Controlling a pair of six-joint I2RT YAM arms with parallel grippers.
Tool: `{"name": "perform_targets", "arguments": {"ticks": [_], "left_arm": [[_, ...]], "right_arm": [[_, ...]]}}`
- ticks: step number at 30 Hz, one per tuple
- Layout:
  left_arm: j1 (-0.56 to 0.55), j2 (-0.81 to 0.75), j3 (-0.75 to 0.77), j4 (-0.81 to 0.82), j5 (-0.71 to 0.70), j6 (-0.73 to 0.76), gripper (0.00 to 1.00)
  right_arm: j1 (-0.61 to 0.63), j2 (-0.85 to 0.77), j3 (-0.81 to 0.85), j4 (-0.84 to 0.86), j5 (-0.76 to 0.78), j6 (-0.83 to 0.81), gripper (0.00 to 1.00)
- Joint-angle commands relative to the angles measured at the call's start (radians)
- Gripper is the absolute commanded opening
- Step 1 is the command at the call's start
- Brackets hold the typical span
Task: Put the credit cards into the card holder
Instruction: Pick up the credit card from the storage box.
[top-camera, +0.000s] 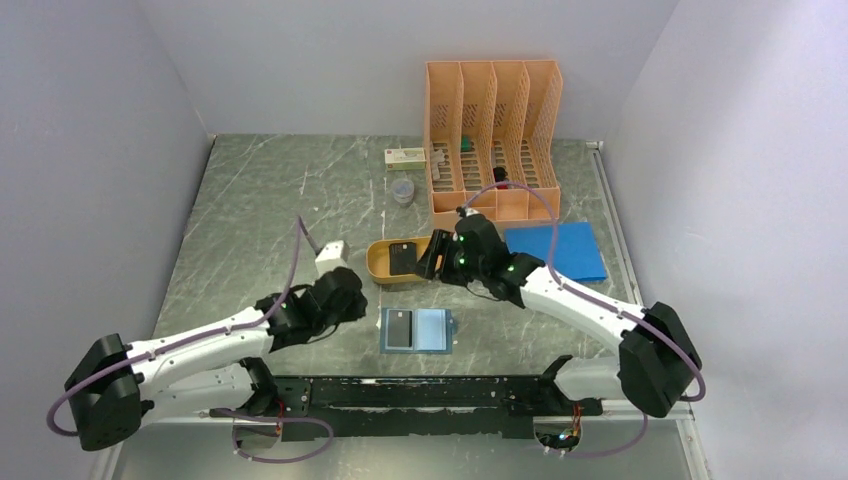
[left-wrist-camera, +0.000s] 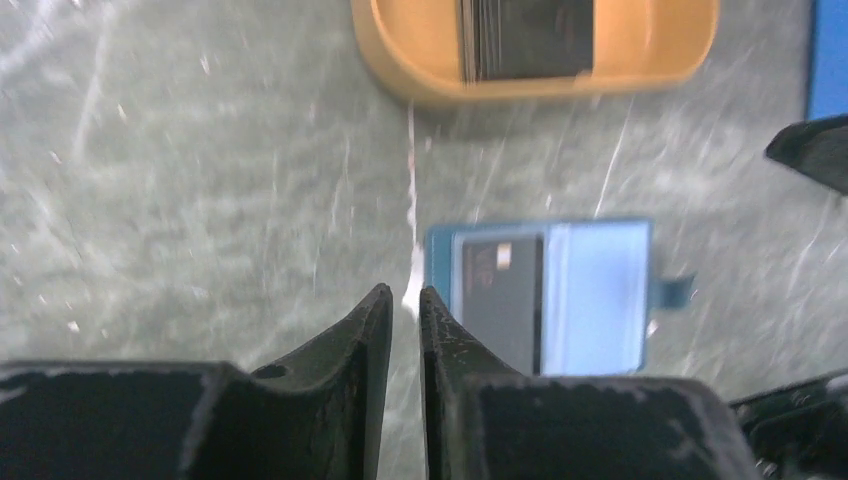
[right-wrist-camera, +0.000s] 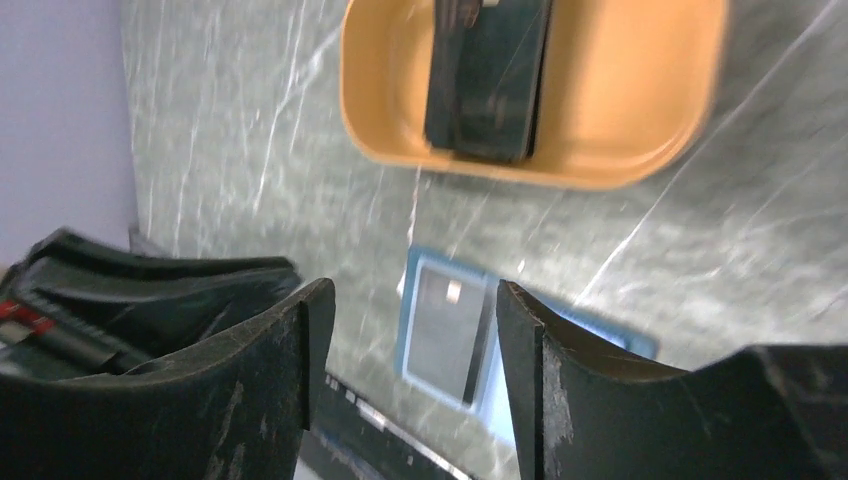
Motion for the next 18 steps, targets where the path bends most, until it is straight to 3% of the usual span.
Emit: {"name": "perform_targets", "arguments": {"ticks": [1, 8, 18], "left_arm": [[0.147, 0.029, 0.111, 0.073, 0.05, 0.102, 0.23], [0.292, 0.295, 0.38, 0.171, 0.216, 0.194, 0.21], [0.331, 0.544, 0.454, 0.279, 0.333, 0.199, 0.2]], "right_arm": [[-0.083, 0.079, 0.034, 0.089, 0.054, -0.061, 0.63], [-0.137, 0.294, 0.112, 0.257, -0.015, -0.051, 0.6], [-0.157, 0.47, 0.178, 0.282, -0.058, -0.056, 0.57]]}}
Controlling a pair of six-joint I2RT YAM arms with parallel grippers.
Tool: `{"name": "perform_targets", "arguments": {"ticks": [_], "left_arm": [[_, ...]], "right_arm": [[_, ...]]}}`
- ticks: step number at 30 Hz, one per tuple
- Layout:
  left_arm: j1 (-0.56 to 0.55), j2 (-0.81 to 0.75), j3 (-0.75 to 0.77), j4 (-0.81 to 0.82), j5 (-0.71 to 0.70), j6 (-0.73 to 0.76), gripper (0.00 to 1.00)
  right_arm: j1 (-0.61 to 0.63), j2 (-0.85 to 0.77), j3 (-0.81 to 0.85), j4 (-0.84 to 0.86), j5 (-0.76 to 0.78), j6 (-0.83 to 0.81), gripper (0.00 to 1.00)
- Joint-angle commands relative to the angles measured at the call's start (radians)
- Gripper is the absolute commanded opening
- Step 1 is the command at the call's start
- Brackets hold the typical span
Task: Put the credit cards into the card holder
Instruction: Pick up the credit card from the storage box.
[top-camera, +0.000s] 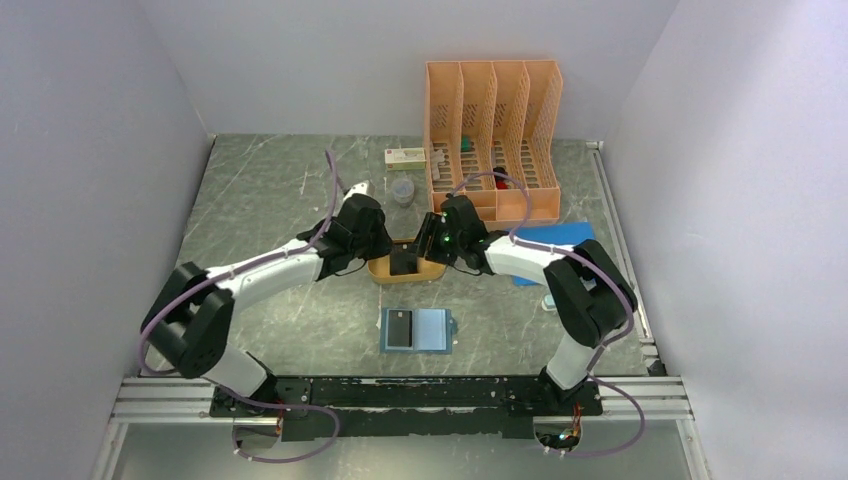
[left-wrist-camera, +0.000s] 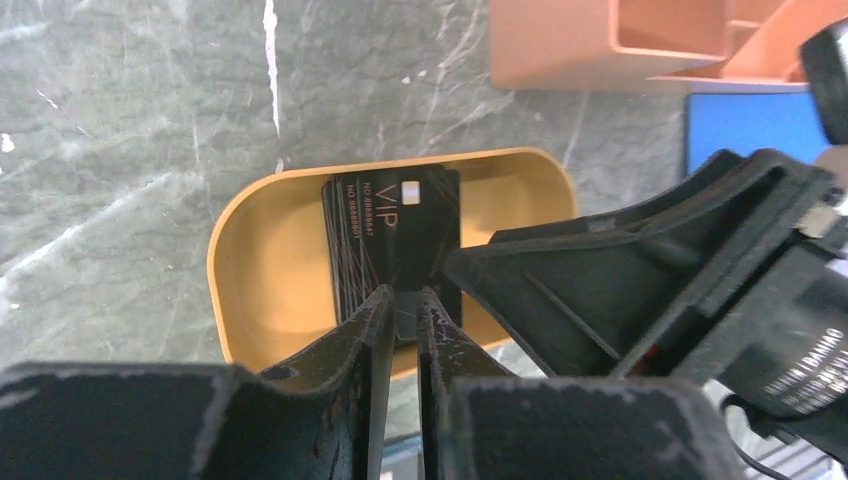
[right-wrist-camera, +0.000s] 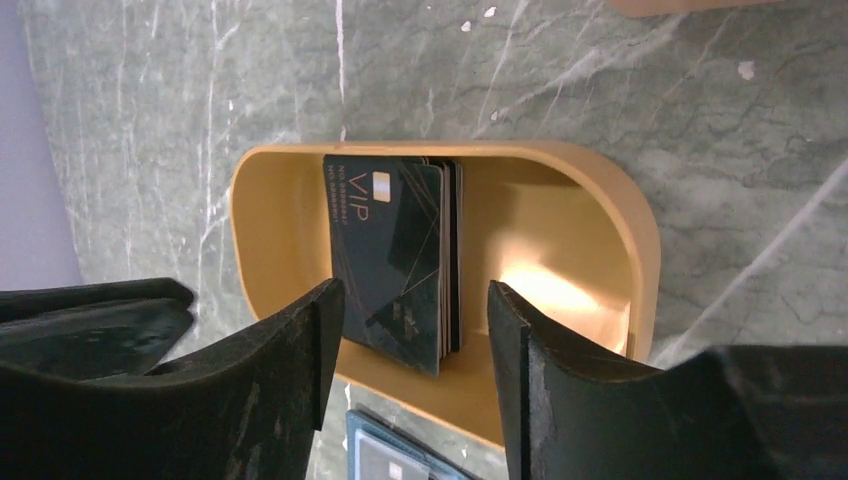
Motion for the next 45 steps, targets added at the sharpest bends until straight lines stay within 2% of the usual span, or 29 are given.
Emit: {"name": "perform_targets", "arguments": {"ticks": [1, 17, 27, 38, 45], "left_arm": [[0.016, 0.077, 0.05, 0.055, 0.083, 0.029, 0.2], [0.043, 0.197, 0.076, -0.003, 0.06, 0.026, 0.18], [0.052, 0.23, 0.075, -0.01, 0.046, 0.027, 0.17], [0.058, 0.26, 0.081, -0.013, 0.046, 0.03, 0.17], [0.059, 0.263, 0.077, -0.011, 0.045, 0.029, 0.17]], "right_arm": [[-0.012, 0.051, 0.032, 0.05, -0.031, -0.016, 0.56], [-0.028, 0.102, 0.023, 0.068, -0.094, -0.005, 0.22], [-0.043, 0.083, -0.02, 0.094, -0.114, 0.005, 0.08], [-0.066, 0.054, -0.045, 0.105, -0.143, 0.01, 0.0], [-0.079, 0.039, -0.062, 0.117, -0.177, 0.012, 0.0]]}}
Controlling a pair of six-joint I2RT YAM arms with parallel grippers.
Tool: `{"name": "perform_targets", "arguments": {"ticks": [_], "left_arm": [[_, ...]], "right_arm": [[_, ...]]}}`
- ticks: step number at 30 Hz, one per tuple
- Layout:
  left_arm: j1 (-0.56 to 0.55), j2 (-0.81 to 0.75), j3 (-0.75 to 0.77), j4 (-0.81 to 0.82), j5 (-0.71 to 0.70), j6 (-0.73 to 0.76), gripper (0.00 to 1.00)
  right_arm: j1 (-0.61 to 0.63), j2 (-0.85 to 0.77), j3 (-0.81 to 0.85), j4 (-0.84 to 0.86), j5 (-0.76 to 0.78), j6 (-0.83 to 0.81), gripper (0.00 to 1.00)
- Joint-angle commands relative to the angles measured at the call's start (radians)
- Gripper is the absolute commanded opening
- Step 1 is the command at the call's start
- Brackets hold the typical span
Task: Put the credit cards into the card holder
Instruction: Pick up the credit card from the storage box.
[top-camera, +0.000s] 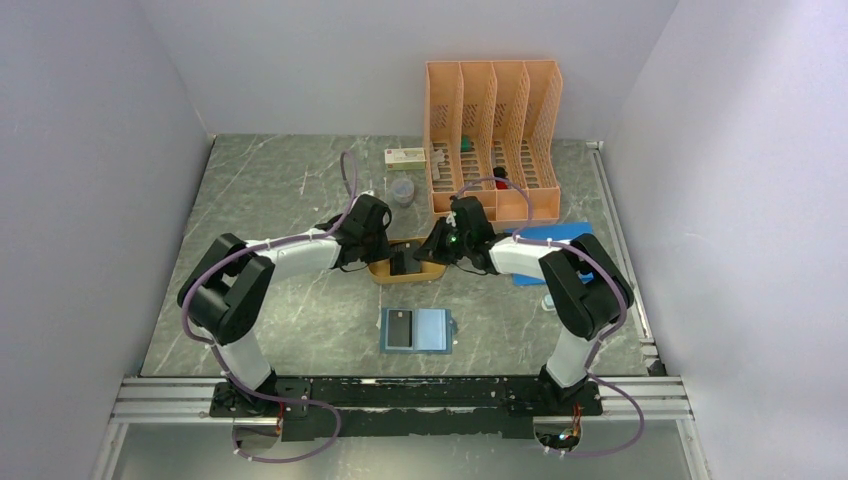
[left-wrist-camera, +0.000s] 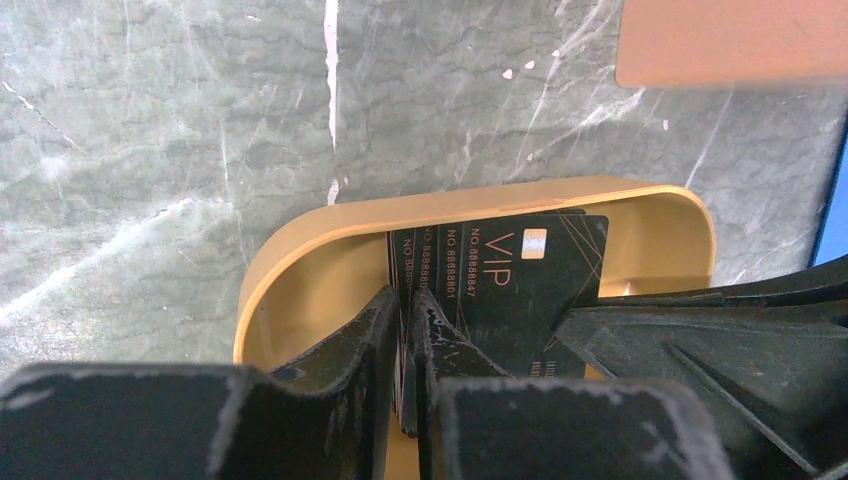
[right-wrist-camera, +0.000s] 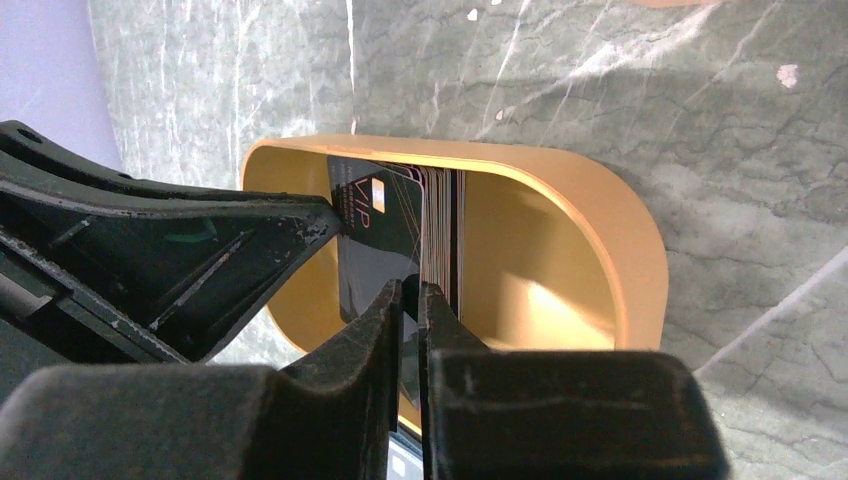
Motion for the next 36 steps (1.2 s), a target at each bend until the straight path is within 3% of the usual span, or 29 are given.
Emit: {"name": "perform_targets", "arguments": {"ticks": [1, 19, 32, 36], "left_arm": [[0.008, 0.014, 0.016, -0.011, -0.011, 0.014, 0.17], [0.008, -0.024, 0.006, -0.007, -0.018, 0.014, 0.17], [0.01, -0.062, -0.012, 0.006, -0.019, 0.004, 0.18], [0.011, -0.058, -0.01, 0.011, -0.012, 0.002, 0.18]], "right_arm": [[-0.014, -0.028, -0.025, -0.006, -0.01, -0.01, 0.0], [-0.028, -0.079, -0.064, 0.068, -0.108, 0.071, 0.0], [-0.03, 0.01, -0.035, 0.054, -0.102, 0.04, 0.0], [-0.033, 0.016, -0.042, 0.062, -0.108, 0.04, 0.09]]}}
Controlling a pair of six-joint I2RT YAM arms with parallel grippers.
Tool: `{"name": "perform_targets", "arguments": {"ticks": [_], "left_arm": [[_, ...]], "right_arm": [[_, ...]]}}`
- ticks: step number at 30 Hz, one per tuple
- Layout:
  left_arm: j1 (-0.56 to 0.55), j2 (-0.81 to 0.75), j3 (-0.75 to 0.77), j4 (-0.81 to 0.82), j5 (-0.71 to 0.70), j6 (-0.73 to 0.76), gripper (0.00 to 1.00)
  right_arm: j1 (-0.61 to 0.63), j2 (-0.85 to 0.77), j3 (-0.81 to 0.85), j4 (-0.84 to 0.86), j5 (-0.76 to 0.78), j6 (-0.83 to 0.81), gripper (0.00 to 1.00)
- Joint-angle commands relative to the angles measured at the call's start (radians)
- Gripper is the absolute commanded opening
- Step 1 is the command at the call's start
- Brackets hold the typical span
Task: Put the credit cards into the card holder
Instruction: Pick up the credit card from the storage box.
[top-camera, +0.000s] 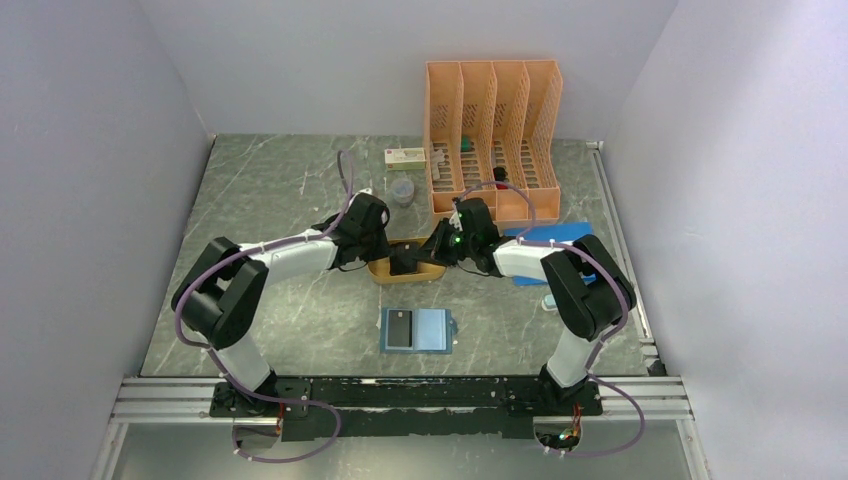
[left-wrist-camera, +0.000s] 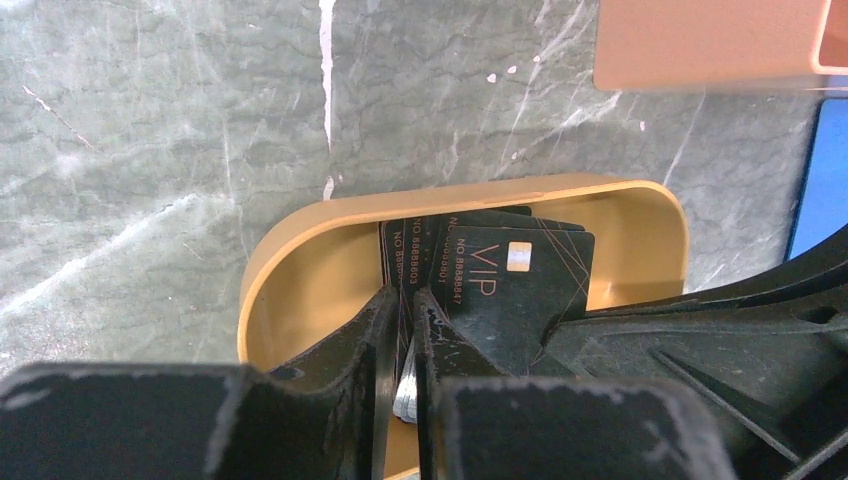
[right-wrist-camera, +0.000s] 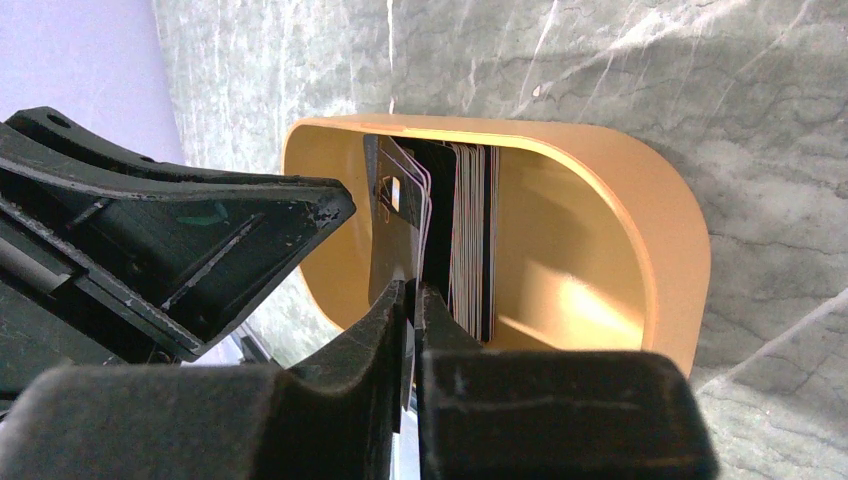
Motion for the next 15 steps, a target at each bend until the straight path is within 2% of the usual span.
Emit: {"name": "perform_targets", "arguments": {"ticks": [1, 7, 15], "left_arm": [[0.01, -0.02, -0.004, 0.012, -0.009, 0.002, 0.18], [0.011, -0.013, -0.003, 0.009, -0.008, 0.002, 0.17], [0.013, -0.009, -0.003, 0.006, -0.01, 0.004, 0.17]], "right_arm": [[-0.008, 0.032, 0.002, -0.012, -0.004, -0.026, 0.11], [-0.016, 0.031, -0.006, -0.008, -0.008, -0.021, 0.16], [-0.032, 0.018, -0.031, 0.007, -0.021, -0.014, 0.17]]}}
